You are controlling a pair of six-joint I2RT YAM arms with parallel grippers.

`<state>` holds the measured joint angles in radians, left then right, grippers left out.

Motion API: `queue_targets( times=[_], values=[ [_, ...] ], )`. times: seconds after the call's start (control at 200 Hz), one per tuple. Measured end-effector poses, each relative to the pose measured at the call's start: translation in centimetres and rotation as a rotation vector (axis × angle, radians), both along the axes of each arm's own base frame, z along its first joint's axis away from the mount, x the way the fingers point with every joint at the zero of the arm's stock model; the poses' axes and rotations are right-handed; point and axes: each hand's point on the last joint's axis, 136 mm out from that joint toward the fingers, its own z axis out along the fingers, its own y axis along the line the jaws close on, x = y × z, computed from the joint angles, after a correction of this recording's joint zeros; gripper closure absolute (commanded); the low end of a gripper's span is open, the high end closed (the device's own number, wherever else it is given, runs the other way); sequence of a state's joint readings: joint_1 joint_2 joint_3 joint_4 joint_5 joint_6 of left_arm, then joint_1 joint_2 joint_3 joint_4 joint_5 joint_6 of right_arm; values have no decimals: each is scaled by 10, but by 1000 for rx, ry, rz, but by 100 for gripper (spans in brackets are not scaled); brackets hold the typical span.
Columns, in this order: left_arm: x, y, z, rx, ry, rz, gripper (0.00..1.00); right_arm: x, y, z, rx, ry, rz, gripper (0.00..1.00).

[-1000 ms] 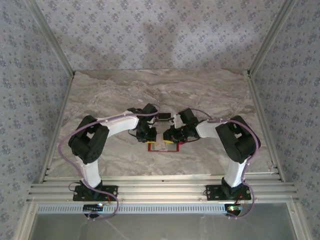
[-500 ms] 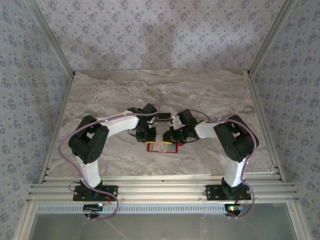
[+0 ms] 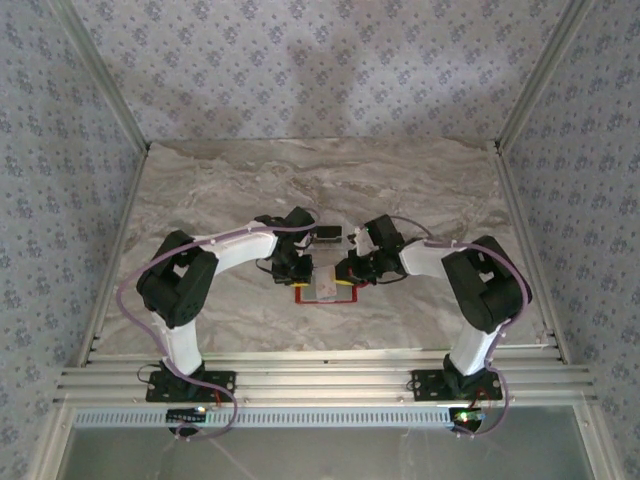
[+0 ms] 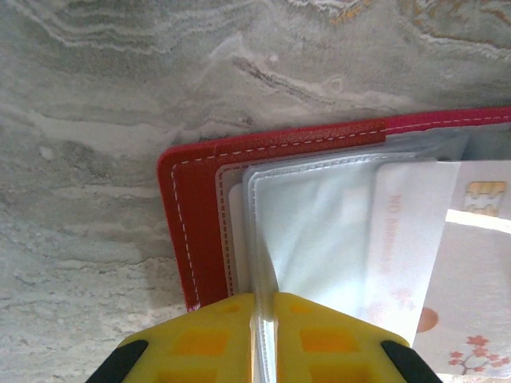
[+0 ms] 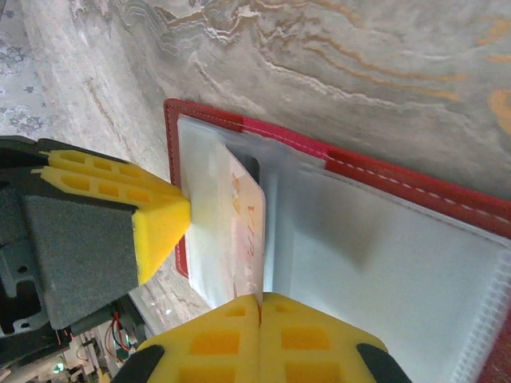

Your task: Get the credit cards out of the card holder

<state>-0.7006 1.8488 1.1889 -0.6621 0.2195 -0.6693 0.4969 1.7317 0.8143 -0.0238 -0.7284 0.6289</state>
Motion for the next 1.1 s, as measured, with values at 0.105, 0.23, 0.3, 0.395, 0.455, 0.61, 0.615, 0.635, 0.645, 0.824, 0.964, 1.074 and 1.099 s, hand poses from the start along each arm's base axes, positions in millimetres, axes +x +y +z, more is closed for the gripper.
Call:
queue_targets(
  times=[0.105,0.23,0.3,0.395,0.455,0.61,0.615,0.635,0.645,0.824,0.964,1.074,1.099],
  values=[
    [0,0,0,0,0,0,85,0,-8,2,-30,-13,-5,100],
    [0,0,0,1,0,0,84,-3,-18,4,-85,-30,-6,100],
    [0,0,0,3,-2,0,84,-6,-24,7,-117,-43,-4,100],
    [1,0,0,3,-3,1,82,-6,-30,15,-149,-69,-6,100],
    [1,1,1,7,-5,0,80,-4,-32,23,-158,-93,-4,100],
    [1,4,2,23,-15,4,79,5,-31,46,-163,-169,20,100],
    [1,4,2,23,-15,4,79,5,-31,47,-163,-171,21,100],
    [1,5,2,26,-16,4,79,7,-31,49,-168,-183,24,100],
    [1,5,2,26,-15,4,79,8,-31,50,-168,-188,27,100],
    [6,7,11,27,-50,10,77,24,-29,71,-199,-315,89,100],
    [10,11,27,0,-95,34,76,36,-28,90,-232,-476,199,100],
    [13,21,38,-23,-132,68,76,46,-30,101,-284,-633,314,100],
    [14,25,39,-25,-139,79,76,48,-31,102,-301,-666,341,100]
  ],
)
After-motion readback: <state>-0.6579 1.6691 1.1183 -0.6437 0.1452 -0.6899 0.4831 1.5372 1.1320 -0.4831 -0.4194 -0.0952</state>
